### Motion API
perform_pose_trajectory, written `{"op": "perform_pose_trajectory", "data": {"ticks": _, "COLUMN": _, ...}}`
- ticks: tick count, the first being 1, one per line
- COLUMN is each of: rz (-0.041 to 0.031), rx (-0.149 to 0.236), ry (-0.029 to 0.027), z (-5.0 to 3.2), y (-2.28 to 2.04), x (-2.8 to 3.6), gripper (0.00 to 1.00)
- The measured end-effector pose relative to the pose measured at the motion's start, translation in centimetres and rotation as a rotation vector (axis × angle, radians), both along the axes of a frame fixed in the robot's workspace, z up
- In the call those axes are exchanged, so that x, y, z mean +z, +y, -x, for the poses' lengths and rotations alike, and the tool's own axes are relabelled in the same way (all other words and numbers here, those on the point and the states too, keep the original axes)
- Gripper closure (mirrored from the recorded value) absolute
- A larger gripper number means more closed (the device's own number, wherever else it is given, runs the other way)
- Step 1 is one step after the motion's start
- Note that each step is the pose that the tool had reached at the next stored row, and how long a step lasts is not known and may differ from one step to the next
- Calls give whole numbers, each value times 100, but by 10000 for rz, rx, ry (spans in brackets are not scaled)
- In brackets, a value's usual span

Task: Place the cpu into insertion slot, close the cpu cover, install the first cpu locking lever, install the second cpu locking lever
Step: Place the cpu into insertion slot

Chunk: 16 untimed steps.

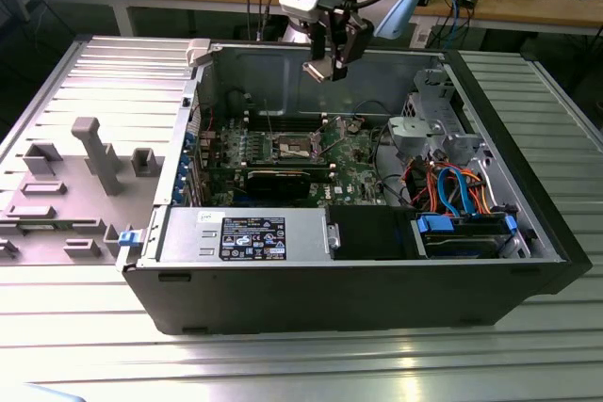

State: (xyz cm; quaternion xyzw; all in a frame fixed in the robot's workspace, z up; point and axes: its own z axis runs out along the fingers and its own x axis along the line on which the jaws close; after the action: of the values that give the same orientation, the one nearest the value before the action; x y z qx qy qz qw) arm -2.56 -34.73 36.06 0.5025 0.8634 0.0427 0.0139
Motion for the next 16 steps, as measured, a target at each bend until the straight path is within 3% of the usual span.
{"op": "perform_pose_trajectory", "data": {"ticks": 8, "rz": 0, "rx": -335, "ry": 0, "z": 0, "y": -1, "x": -4, "gripper": 45}}
{"op": "perform_pose_trajectory", "data": {"ticks": 16, "rz": -1, "rx": -349, "ry": 0, "z": 0, "y": -1, "x": -4, "gripper": 45}}
